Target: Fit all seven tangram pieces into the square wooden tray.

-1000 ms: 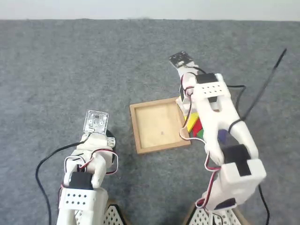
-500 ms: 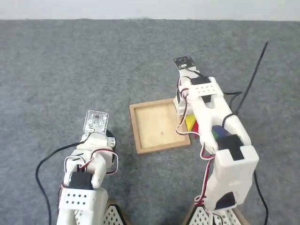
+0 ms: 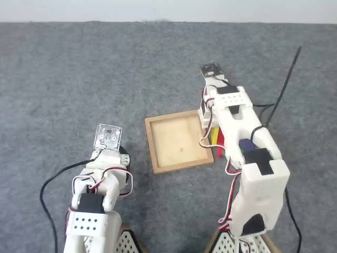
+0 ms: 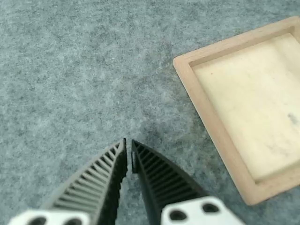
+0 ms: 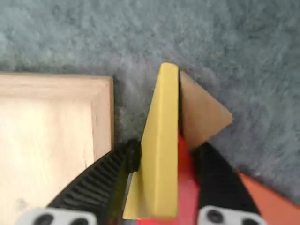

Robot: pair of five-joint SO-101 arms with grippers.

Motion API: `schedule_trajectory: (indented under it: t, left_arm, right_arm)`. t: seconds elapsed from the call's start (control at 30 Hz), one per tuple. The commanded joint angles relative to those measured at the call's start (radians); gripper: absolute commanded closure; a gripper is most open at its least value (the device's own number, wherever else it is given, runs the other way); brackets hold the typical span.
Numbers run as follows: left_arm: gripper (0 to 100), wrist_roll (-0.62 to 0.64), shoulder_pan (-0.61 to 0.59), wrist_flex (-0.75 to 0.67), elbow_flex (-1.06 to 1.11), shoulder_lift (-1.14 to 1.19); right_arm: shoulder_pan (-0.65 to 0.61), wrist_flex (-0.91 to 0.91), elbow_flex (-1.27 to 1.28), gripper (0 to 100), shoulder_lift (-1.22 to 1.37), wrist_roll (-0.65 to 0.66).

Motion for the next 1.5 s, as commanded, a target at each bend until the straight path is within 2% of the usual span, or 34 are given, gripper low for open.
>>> schedule_trajectory:
  t: [0.0,0.13,0.27,0.5,0.63,1.2,1.37,1.47]
  left_arm:
    - [98,0.006,-0.003,0.005,-0.008,-0.017]
    - [98,0.006,-0.003,0.005,-0.008,-0.017]
    - [98,0.006,-0.003,0.005,-0.008,-0.017]
    - [98,0.006,-0.003,0.005,-0.008,-0.017]
    - [98,0.006,-0.003,0.005,-0.008,-0.017]
    - [98,0.006,-0.005,0.005,-0.008,-0.017]
    - [98,0.006,-0.005,0.005,-0.008,-0.017]
    - [98,0.006,-0.005,0.005,-0.008,-0.017]
  right_arm:
    - [0.008,0.097,-0.138,89.3,-0.012,-0.005]
    - [0.007,0.214,-0.253,89.3,-0.01,-0.008]
    - [0.001,0.252,-0.281,89.6,-0.002,-0.008]
    - [0.064,0.248,-0.288,89.3,-0.01,0.003]
    - [0.091,0.245,-0.292,89.3,-0.01,0.064]
    - [0.077,0.248,-0.288,88.9,-0.001,0.077]
    - [0.013,0.246,-0.287,73.7,-0.001,0.123]
    - [-0.012,0.242,-0.287,71.7,-0.001,0.117]
